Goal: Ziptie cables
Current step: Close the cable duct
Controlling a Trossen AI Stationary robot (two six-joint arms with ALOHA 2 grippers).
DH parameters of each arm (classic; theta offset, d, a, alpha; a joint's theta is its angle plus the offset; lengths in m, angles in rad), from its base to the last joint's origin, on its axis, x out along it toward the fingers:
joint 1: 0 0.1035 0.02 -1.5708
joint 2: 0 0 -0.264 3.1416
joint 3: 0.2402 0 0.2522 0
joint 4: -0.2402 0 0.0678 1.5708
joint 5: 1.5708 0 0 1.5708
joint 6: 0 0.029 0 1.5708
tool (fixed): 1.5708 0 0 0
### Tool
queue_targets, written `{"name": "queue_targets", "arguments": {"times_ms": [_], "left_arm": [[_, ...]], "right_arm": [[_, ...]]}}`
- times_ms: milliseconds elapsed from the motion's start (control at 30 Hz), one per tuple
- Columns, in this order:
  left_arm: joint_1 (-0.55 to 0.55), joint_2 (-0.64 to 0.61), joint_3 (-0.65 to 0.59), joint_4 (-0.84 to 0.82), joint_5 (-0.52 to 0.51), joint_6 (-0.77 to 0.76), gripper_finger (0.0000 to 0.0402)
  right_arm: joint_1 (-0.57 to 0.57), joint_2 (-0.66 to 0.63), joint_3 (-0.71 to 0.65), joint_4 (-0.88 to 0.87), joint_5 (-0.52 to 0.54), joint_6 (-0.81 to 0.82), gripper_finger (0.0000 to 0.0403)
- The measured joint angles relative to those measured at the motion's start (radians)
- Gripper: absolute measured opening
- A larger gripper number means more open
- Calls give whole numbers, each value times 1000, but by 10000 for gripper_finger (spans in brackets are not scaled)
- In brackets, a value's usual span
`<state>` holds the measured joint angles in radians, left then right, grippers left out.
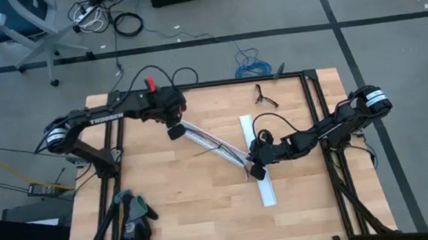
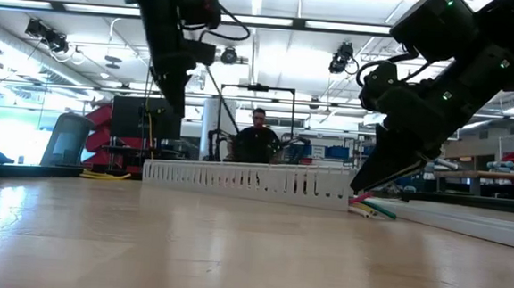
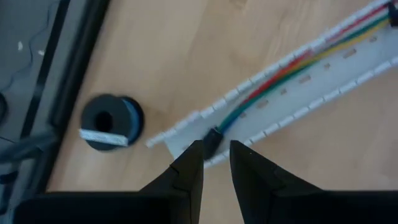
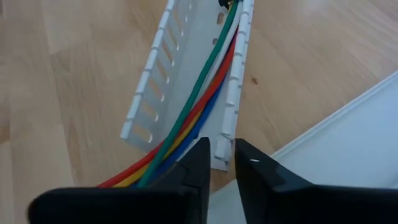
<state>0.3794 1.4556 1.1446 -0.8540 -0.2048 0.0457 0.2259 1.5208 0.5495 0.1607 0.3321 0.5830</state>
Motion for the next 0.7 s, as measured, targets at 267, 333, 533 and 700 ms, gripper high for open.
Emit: {"name": "queue_targets", "arguments": {"times_ms": [267,333,533,700], "left_arm": [[-74,-84,-191,90,-6,-146,88],[-102,-110,-231,118,-5,-188,88],[-207,-159,-327,210,-6,-314,88],[-313,-165,-406,281,-4,-419,88]], "right_arm": [[8,-74,2,-145,3,67,97],[8,-123,2,-227,5,98,93],[20,-272,2,-460,37,231,77],[94,-343,2,-626,61,386,60]]}}
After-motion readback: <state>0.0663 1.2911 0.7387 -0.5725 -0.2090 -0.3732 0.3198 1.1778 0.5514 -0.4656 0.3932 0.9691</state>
